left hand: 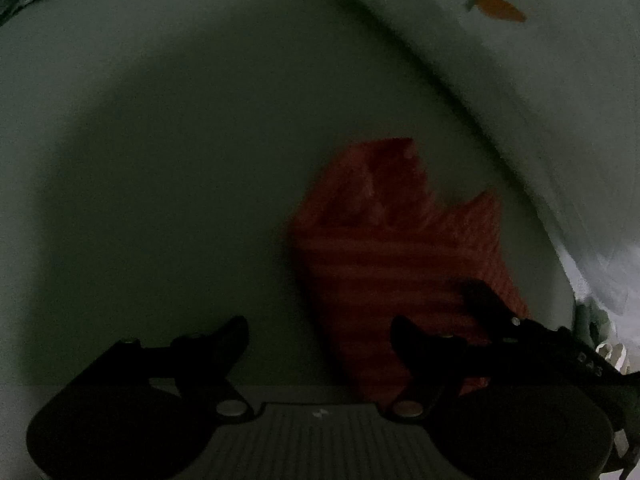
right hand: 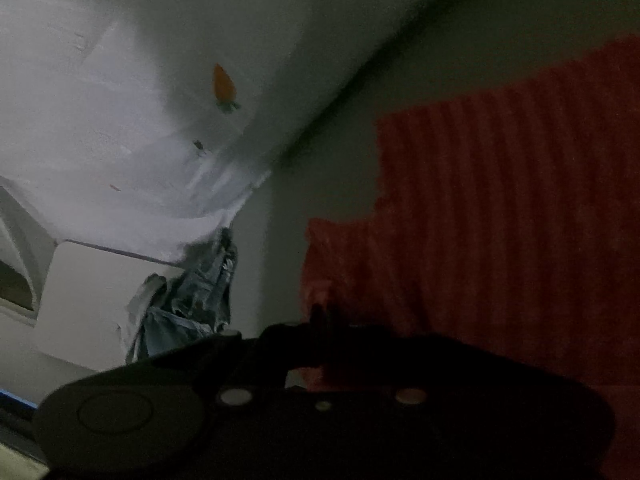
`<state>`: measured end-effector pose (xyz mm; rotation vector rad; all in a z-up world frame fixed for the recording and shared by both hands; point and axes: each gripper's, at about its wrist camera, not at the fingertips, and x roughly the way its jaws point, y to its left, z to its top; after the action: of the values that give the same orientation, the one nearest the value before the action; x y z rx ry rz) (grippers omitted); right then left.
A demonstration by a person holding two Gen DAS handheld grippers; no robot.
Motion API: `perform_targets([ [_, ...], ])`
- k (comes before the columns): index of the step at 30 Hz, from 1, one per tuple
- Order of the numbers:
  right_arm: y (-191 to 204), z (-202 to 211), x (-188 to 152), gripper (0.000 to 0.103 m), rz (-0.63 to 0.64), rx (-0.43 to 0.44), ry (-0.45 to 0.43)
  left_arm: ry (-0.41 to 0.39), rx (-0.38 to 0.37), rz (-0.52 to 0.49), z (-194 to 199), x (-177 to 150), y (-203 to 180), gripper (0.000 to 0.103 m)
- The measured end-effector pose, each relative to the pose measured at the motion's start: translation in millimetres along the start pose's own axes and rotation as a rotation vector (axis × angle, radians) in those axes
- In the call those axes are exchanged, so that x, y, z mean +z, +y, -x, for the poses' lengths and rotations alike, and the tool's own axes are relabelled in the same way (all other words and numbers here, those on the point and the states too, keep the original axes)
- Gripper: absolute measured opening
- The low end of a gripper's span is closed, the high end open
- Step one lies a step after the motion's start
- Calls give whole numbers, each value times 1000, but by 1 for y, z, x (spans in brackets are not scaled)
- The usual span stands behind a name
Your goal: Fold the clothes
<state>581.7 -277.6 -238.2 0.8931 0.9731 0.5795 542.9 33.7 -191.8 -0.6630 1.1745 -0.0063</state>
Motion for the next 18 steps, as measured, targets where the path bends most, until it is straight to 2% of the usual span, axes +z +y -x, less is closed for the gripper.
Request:
perform_targets([
  [4,1,28,20,0,14,-19,-83,-75,-28,-9,13,6,-8,79],
  [8,-17,70,45,0,-27,-56,-218,-117,-40,-59,19,8,-21,79],
  [11,-40,112,61,0,-53,-139,-343,-113,-25,-100,16,5,-28,79],
  [13,-60,139,66,0,-79,-225,-406,-91,-25,-120,10,1,-32,79],
  [16,-87,163,65,0,-117,-334,-445,-40,-34,-134,-2,-9,-36,79],
  [18,-100,168,62,1,-138,-368,-438,-4,-51,-154,-9,-17,-41,79],
])
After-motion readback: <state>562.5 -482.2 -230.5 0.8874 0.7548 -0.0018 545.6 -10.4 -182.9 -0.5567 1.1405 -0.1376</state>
